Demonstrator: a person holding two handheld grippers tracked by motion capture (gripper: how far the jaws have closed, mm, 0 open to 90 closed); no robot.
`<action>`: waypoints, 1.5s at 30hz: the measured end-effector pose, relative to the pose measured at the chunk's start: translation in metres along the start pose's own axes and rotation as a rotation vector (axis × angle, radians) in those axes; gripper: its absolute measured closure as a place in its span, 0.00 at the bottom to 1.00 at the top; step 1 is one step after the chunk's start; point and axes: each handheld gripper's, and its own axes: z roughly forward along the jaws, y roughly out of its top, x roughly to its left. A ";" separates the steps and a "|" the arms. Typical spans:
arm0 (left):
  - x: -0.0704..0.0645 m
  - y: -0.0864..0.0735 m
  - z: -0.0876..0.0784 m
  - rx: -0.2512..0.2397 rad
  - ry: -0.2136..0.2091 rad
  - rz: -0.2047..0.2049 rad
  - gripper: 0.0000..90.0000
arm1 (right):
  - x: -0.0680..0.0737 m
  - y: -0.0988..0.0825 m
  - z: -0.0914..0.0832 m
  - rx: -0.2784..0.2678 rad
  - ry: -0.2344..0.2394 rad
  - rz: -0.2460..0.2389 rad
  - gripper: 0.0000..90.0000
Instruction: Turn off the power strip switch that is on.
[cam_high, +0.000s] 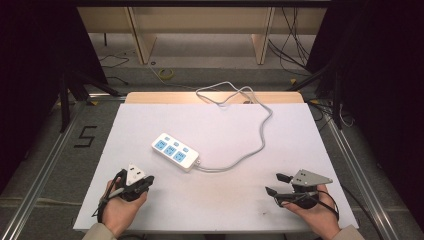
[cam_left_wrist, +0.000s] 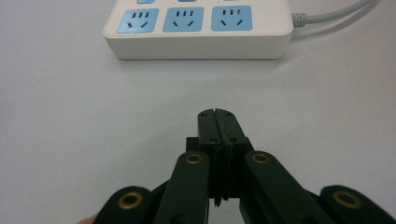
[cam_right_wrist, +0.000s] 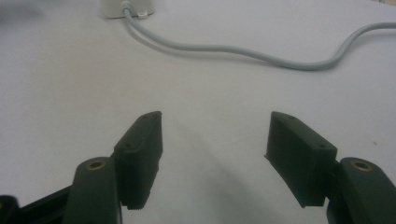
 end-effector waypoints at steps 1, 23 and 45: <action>0.000 0.001 0.000 0.002 -0.004 -0.005 0.99 | 0.000 0.000 0.000 0.001 0.000 0.003 0.41; 0.006 0.026 0.016 0.038 -0.013 -0.021 0.99 | 0.000 -0.001 -0.001 0.003 -0.004 0.005 0.41; 0.013 0.041 0.021 0.058 -0.004 -0.036 0.99 | 0.000 -0.001 -0.001 -0.002 -0.007 0.008 0.41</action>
